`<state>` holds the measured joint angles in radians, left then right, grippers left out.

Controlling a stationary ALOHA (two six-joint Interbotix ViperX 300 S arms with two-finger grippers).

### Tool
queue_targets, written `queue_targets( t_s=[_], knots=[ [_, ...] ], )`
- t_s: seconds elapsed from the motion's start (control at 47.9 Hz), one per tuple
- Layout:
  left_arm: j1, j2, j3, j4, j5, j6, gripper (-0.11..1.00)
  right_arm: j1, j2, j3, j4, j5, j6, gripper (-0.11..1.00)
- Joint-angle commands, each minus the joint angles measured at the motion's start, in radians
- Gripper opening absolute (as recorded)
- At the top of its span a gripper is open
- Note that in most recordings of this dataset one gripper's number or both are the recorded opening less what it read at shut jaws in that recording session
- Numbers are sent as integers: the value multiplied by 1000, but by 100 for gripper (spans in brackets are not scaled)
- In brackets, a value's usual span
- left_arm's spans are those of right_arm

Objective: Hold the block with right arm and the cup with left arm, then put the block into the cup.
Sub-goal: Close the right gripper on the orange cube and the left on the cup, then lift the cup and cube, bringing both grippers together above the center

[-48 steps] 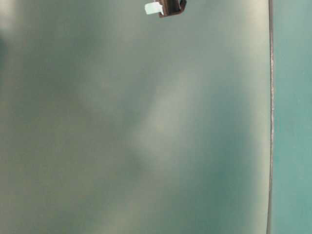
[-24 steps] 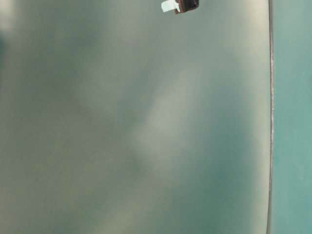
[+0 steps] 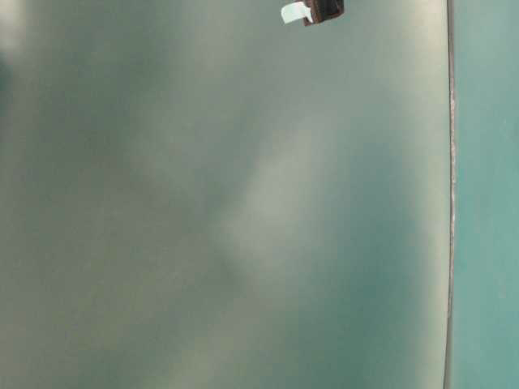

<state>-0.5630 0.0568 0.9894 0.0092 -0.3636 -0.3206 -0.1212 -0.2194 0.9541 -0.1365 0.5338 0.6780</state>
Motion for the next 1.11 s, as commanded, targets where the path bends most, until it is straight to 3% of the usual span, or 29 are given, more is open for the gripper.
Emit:
queue_targets(
  t_s=[0.0, 0.564, 0.668, 0.752, 0.919, 1.086],
  knots=[
    [-5, 28, -29, -2, -41, -11, 87, 2, -9, -8, 2, -11, 0, 61],
    [-2, 92, -101, 2, -117, -3, 88, 2, 63, -15, 2, -63, 0, 60],
    [-2, 97, -106, 2, -121, -3, 88, 2, 67, -15, -2, -81, -2, 53],
    [0, 103, -107, 3, -120, -3, 88, 2, 66, -14, -3, -86, -3, 41],
    [6, 106, -107, 5, -106, 2, 87, 2, 60, -15, -6, -98, -8, 40],
    [6, 110, -126, 5, -57, 77, 83, 2, 41, -25, -6, -107, -12, 40]
  ],
)
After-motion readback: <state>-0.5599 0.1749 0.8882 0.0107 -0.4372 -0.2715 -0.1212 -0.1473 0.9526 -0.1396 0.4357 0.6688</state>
